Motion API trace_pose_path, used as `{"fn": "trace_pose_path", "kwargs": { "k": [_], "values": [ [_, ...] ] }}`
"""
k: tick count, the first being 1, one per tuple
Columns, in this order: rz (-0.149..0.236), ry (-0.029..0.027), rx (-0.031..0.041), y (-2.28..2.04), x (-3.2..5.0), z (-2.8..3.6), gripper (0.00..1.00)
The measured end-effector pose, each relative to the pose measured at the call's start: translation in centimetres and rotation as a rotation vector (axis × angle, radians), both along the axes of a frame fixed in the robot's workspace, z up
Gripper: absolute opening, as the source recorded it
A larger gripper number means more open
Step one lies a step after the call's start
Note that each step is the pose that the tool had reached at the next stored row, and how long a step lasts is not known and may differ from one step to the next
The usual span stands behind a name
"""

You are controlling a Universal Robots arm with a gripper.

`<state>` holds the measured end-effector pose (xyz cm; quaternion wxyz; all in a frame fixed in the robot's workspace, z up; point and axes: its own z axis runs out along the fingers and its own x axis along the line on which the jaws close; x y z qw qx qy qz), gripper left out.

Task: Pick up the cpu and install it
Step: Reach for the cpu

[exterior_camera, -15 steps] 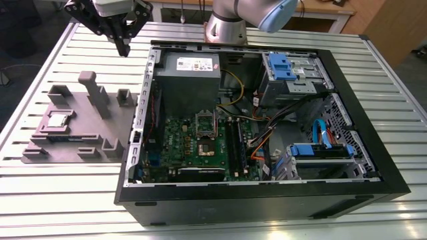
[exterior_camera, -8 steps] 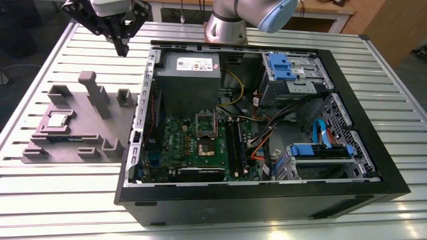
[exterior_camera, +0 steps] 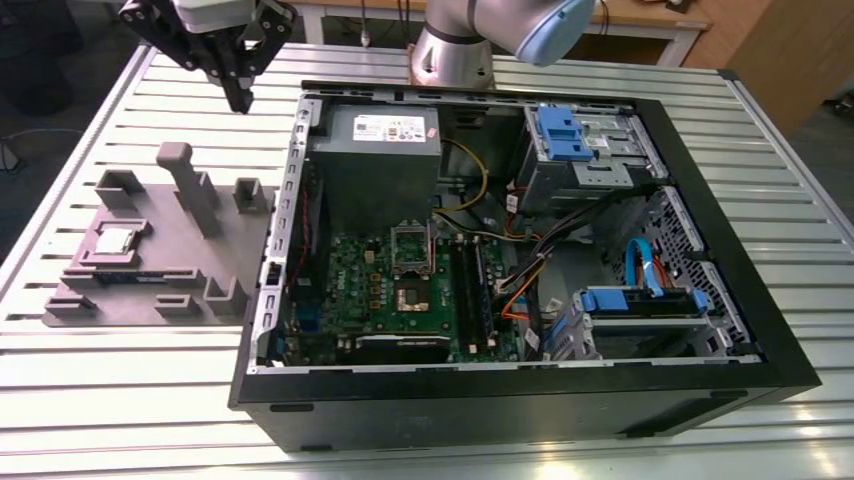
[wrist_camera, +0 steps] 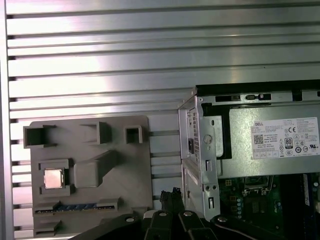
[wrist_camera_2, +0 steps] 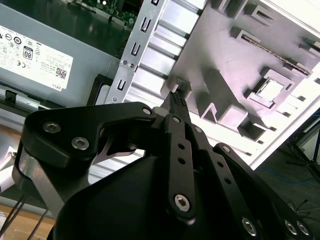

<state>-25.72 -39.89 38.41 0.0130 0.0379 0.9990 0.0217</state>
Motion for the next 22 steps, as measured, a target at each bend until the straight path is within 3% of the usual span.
{"fn": "trace_pose_path", "kwargs": {
  "k": [22],
  "values": [
    [0.0, 0.0001, 0.0, 0.0, -0.83, 0.0, 0.1]
  ]
}}
